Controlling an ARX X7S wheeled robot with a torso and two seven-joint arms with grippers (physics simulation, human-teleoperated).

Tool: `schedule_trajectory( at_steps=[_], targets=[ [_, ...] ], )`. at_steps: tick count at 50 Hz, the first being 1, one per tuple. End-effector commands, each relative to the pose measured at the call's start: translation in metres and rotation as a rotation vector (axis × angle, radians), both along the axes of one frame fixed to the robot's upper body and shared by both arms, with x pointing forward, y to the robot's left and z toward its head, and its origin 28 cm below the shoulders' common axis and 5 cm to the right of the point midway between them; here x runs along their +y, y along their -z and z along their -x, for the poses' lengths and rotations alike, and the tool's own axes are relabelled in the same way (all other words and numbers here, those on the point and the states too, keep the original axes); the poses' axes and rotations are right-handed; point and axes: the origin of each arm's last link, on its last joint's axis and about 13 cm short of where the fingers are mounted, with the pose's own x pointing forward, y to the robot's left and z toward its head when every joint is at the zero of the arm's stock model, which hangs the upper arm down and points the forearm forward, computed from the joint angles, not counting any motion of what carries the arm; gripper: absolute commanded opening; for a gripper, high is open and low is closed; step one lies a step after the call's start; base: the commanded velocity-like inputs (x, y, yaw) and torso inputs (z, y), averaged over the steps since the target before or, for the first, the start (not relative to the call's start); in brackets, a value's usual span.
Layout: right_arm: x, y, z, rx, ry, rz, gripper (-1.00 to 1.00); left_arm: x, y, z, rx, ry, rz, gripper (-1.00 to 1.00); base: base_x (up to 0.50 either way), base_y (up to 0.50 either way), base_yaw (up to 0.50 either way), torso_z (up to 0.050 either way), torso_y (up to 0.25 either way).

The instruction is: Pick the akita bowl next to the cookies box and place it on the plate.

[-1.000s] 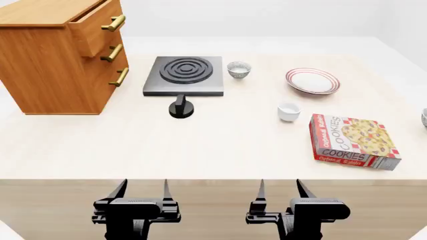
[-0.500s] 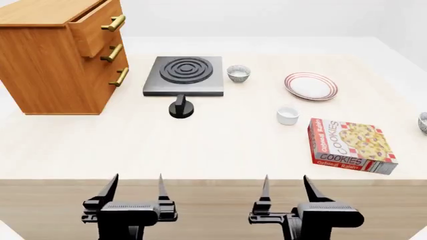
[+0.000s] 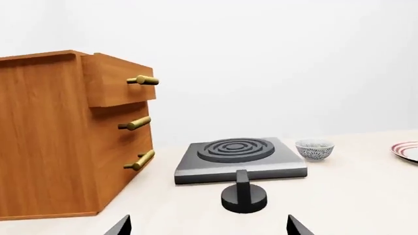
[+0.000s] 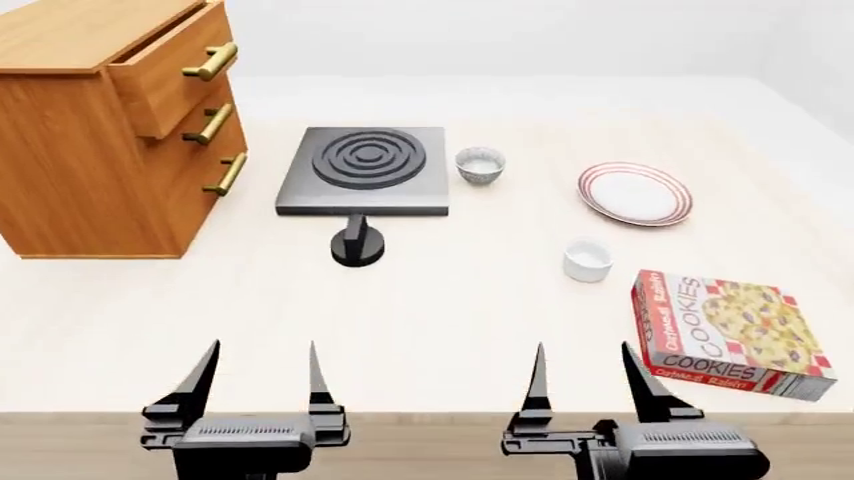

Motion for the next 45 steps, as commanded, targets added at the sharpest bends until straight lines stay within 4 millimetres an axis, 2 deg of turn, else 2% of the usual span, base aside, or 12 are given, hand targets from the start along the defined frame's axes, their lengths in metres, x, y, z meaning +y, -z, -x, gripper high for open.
schedule_trajectory(
  at_steps=[1,15,45],
  targets=[
    [0.0,-0.001,0.002,-0.011,-0.012,0.0,1.0,0.0,-0.003,0.003,-0.013,0.005,-0.001,1.0,0.5,0.0,0.0,0.0,0.0],
    [0.001,-0.015,0.015,-0.051,-0.022,0.01,1.0,-0.002,-0.016,0.017,-0.053,0.017,-0.012,1.0,0.5,0.0,0.0,0.0,0.0],
    [0.0,-0.012,0.014,-0.06,-0.016,0.016,1.0,0.0,-0.014,0.015,-0.038,0.016,-0.003,1.0,0.48,0.0,0.0,0.0,0.001]
  ],
)
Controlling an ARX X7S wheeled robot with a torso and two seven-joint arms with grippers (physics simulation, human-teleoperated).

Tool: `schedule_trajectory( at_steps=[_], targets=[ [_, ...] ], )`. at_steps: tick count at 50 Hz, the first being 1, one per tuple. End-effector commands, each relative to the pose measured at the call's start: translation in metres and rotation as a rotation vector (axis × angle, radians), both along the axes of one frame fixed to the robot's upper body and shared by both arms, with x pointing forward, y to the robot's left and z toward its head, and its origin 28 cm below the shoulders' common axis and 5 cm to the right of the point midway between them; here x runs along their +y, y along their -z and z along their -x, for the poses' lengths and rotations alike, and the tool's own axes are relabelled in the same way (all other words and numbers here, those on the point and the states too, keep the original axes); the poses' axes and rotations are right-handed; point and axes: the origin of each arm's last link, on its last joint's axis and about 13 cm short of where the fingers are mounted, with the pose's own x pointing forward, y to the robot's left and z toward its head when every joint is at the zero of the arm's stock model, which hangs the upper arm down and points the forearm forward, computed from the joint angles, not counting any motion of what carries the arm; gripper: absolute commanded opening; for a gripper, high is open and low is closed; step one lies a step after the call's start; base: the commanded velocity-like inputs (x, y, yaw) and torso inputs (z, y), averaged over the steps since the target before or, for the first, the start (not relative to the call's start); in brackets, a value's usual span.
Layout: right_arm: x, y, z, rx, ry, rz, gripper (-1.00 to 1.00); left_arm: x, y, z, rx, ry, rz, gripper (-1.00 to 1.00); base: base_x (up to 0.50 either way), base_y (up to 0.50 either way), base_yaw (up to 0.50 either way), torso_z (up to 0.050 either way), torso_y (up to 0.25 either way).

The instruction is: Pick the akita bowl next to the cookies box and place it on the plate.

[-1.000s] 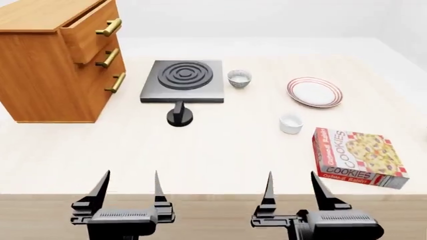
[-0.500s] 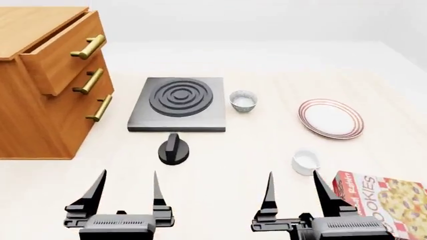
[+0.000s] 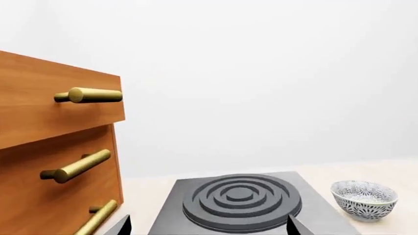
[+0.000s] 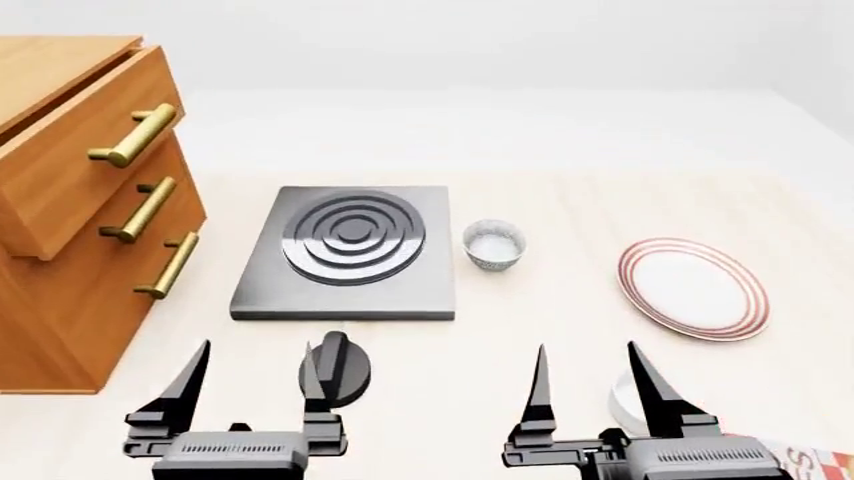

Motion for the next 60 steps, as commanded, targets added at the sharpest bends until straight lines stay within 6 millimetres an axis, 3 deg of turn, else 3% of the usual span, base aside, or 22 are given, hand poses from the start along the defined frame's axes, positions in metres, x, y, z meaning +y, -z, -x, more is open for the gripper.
schedule_trajectory(
  at_steps=[1,60],
  targets=[
    [-0.0003,0.0009,-0.0001,-0.004,0.002,0.0,1.0,0.0003,0.0001,0.0003,0.004,0.001,0.004,1.0,0.0,0.0,0.0,0.0,0.0],
    [0.0002,0.0047,-0.0024,0.021,-0.012,0.004,1.0,-0.0002,0.0007,-0.0005,0.009,-0.002,0.0,1.0,-0.04,-0.49,0.0,0.0,0.0]
  ],
)
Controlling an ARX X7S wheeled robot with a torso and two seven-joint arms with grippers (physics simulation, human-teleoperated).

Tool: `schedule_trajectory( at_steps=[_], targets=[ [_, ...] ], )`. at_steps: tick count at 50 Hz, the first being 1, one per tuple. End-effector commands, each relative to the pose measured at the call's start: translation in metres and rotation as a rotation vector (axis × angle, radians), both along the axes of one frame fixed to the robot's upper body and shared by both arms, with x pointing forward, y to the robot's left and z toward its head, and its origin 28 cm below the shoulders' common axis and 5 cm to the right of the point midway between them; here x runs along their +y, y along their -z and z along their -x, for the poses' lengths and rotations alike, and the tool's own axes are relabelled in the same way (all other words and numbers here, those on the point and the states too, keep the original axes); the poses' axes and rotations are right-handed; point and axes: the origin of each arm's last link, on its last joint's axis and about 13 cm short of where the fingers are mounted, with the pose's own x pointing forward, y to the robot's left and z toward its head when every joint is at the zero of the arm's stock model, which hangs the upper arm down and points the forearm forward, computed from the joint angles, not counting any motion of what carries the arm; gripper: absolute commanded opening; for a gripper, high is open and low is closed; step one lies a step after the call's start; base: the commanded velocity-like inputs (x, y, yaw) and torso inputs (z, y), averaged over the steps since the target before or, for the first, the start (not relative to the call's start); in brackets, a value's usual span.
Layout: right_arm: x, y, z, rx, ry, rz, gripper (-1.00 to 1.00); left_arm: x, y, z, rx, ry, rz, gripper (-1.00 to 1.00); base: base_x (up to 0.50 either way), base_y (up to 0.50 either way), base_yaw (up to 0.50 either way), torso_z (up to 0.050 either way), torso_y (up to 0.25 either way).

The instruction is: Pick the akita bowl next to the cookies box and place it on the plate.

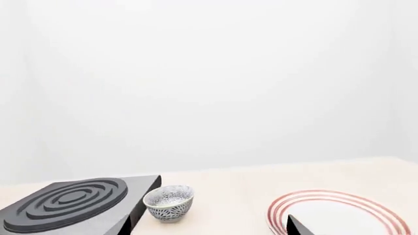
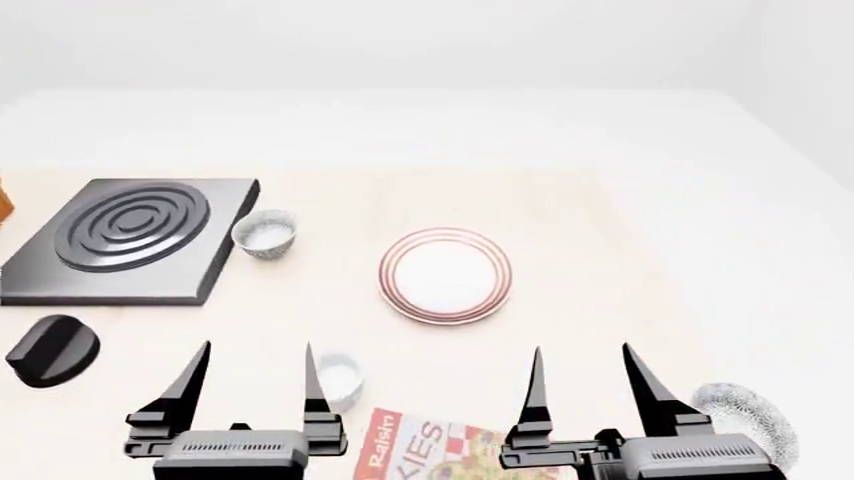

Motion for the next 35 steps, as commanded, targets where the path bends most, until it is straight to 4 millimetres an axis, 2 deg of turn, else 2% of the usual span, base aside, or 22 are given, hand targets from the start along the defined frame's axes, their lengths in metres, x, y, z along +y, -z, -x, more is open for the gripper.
schedule_trajectory(
  at_steps=[1,13,30,33,34,35],
  targets=[
    [0.0,0.001,-0.001,0.001,0.001,0.006,1.0,-0.001,0.001,-0.001,0.003,0.004,-0.001,1.0,-0.04,-0.5,0.0,0.0,0.0],
    [0.0,0.0,-0.001,-0.006,0.002,-0.006,1.0,-0.001,0.001,-0.002,0.003,0.0,0.0,1.0,-0.04,-0.5,0.0,0.0,0.0],
    [0.0,-0.002,0.0,0.001,0.025,-0.006,1.0,0.0,0.001,-0.001,0.005,-0.002,-0.003,1.0,0.0,0.01,0.0,0.0,0.0],
    [-0.004,-0.01,0.003,0.009,0.075,-0.018,1.0,0.0,0.001,-0.001,0.004,-0.005,-0.01,1.0,0.0,0.0,0.0,0.0,0.0],
    [-0.008,-0.017,0.002,0.017,0.125,0.033,1.0,0.0,0.001,-0.001,0.006,-0.004,-0.006,1.0,0.0,0.0,0.0,0.0,0.0],
    [-0.009,-0.021,0.003,0.021,0.103,0.017,1.0,0.0,0.001,0.0,0.006,-0.006,-0.007,1.0,0.0,0.0,0.0,0.0,0.0]
  ],
)
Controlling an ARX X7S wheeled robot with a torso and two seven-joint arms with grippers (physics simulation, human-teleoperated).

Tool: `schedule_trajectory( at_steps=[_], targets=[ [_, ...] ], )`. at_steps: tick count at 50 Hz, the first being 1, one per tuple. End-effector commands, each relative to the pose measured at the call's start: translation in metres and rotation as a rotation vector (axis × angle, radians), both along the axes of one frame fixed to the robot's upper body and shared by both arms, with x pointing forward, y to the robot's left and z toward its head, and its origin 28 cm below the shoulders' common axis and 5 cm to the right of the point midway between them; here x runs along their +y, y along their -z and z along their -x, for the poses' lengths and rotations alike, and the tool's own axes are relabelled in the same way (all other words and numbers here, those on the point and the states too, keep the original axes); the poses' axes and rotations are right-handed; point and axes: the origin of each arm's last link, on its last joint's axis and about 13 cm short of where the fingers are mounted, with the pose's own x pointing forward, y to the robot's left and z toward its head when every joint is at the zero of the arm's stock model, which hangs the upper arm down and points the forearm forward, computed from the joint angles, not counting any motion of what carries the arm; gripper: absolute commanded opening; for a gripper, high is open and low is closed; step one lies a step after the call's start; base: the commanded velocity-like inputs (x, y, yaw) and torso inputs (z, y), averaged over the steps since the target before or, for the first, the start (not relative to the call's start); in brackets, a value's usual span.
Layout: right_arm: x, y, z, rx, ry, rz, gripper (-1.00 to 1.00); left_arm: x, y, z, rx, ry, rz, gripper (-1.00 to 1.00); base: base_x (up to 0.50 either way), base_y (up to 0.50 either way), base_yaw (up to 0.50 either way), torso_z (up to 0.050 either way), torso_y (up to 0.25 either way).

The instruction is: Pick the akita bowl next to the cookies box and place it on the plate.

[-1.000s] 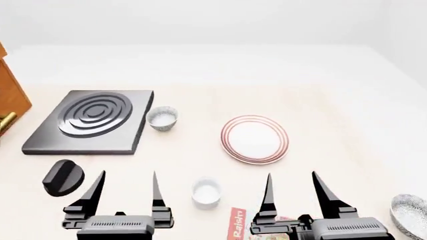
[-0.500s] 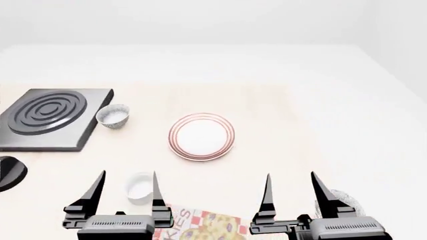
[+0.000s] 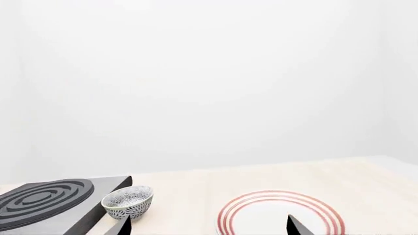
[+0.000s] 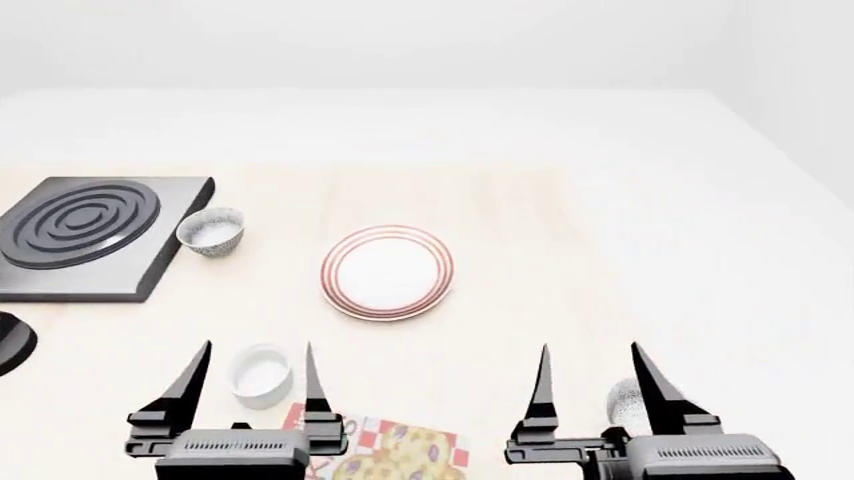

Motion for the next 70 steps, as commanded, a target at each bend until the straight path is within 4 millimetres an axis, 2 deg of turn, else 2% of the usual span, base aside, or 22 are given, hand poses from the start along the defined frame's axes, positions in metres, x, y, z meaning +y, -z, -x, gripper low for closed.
schedule_trajectory(
  at_steps=[1,2,6,8,11,12,13,14,15,16,17,18,19,29,33,41,52,70],
  targets=[
    [-0.011,-0.024,0.006,0.019,0.048,0.002,1.0,0.001,0.0,0.001,0.001,-0.008,-0.002,1.0,0.0,0.0,0.0,0.0,0.0],
    [-0.015,-0.03,0.009,0.018,-0.028,-0.013,1.0,0.002,-0.001,0.001,-0.001,-0.011,0.0,1.0,0.0,0.0,0.0,0.0,0.0],
    [-0.028,-0.041,0.012,0.045,0.006,0.055,1.0,0.002,-0.001,0.001,-0.002,-0.014,-0.002,1.0,0.0,0.0,0.0,0.0,0.0],
    [-0.035,-0.047,0.015,0.087,-0.062,0.109,1.0,0.002,0.0,0.0,0.0,-0.015,-0.003,1.0,0.0,0.0,0.0,0.0,0.0],
    [-0.045,-0.055,0.015,0.098,-0.019,0.137,1.0,0.001,0.001,-0.001,0.002,-0.017,-0.006,1.0,0.0,0.0,0.0,0.0,0.0],
    [-0.071,-0.084,0.016,0.105,0.011,0.202,1.0,0.002,0.002,-0.002,0.008,-0.021,-0.005,1.0,0.0,0.0,0.0,0.0,0.0],
    [-0.073,-0.081,0.019,0.254,-0.037,0.162,1.0,0.002,0.003,-0.003,0.011,-0.021,-0.005,1.0,0.0,0.0,0.0,0.0,0.0],
    [-0.108,-0.104,0.011,0.301,0.179,0.228,1.0,0.001,0.002,0.0,0.007,-0.026,-0.015,1.0,0.0,0.0,0.0,0.0,0.0],
    [-0.106,-0.135,0.014,0.093,0.244,0.225,1.0,0.001,0.002,0.0,0.007,-0.026,-0.014,1.0,0.0,0.0,0.0,0.0,0.0],
    [-0.1,-0.137,0.01,0.103,0.239,0.185,1.0,0.001,0.002,0.0,0.007,-0.026,-0.015,1.0,0.0,0.0,0.0,0.0,0.0],
    [-0.106,-0.138,0.015,0.206,0.137,0.218,1.0,0.001,0.002,-0.001,0.007,-0.026,-0.014,1.0,0.0,0.0,0.0,0.0,0.0],
    [-0.108,-0.129,0.018,0.392,-0.071,0.216,1.0,0.001,0.002,-0.001,0.007,-0.026,-0.015,1.0,0.0,0.0,0.0,0.0,0.0],
    [-0.109,-0.122,0.023,0.542,-0.079,0.186,1.0,0.001,0.002,-0.001,0.007,-0.027,-0.014,1.0,0.0,0.0,0.0,0.0,0.0],
    [-0.115,-0.133,0.022,0.599,-0.076,0.186,1.0,0.001,0.002,-0.001,0.007,-0.026,-0.016,1.0,0.0,0.0,0.0,0.0,0.0],
    [-0.125,-0.139,0.014,0.689,-0.096,0.138,1.0,0.001,0.002,-0.002,0.008,-0.027,-0.016,1.0,0.0,0.0,0.0,0.0,0.0],
    [-0.133,-0.141,0.004,0.793,-0.127,0.098,1.0,0.0,0.005,-0.004,0.013,-0.024,-0.018,1.0,0.0,0.0,0.0,0.0,0.0],
    [-0.148,-0.137,-0.016,0.943,-0.126,0.127,1.0,-0.001,0.005,-0.003,0.017,-0.018,-0.02,1.0,0.0,0.0,0.0,0.0,0.0],
    [-0.161,-0.123,-0.024,1.041,-0.094,0.125,1.0,0.0,0.005,-0.002,0.019,-0.021,-0.019,1.0,0.0,0.0,0.0,0.0,0.0]
  ],
)
